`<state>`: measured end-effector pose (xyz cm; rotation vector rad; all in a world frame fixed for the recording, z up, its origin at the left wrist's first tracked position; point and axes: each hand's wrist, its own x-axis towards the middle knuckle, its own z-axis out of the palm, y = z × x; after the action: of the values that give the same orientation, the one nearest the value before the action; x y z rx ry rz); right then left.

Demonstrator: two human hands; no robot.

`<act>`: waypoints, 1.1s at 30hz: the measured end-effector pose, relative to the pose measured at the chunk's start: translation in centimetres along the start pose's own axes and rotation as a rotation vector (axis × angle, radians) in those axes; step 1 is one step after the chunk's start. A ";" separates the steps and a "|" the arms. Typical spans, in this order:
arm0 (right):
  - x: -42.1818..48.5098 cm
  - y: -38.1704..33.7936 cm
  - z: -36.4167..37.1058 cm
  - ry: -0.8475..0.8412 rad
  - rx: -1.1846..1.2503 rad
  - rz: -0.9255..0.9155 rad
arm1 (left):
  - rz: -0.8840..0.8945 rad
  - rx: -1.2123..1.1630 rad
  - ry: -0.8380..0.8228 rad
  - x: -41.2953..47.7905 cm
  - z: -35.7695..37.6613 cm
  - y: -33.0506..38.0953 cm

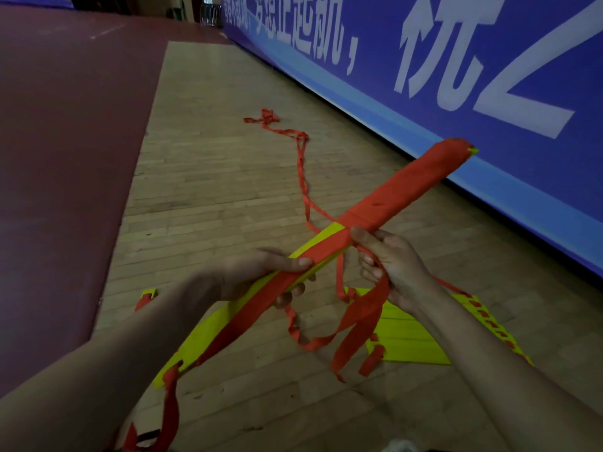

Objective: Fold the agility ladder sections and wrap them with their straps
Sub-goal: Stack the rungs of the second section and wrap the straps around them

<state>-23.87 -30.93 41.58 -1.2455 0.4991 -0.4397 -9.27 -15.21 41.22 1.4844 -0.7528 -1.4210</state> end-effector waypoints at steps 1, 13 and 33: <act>0.0 -0.1 -0.2 0.006 -0.055 0.010 | 0.025 -0.008 0.021 0.1 0.0 -0.1; 0.2 0.6 -1.1 0.061 -0.436 -0.055 | 0.089 -0.036 0.218 0.9 0.4 -0.5; 1.1 2.6 -0.2 0.326 -0.497 -0.192 | 0.245 1.472 0.787 3.7 4.3 -3.1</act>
<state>-22.98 -31.04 38.87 -1.7196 0.8018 -0.7164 -13.38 -18.18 37.24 2.5931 -1.4487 0.2252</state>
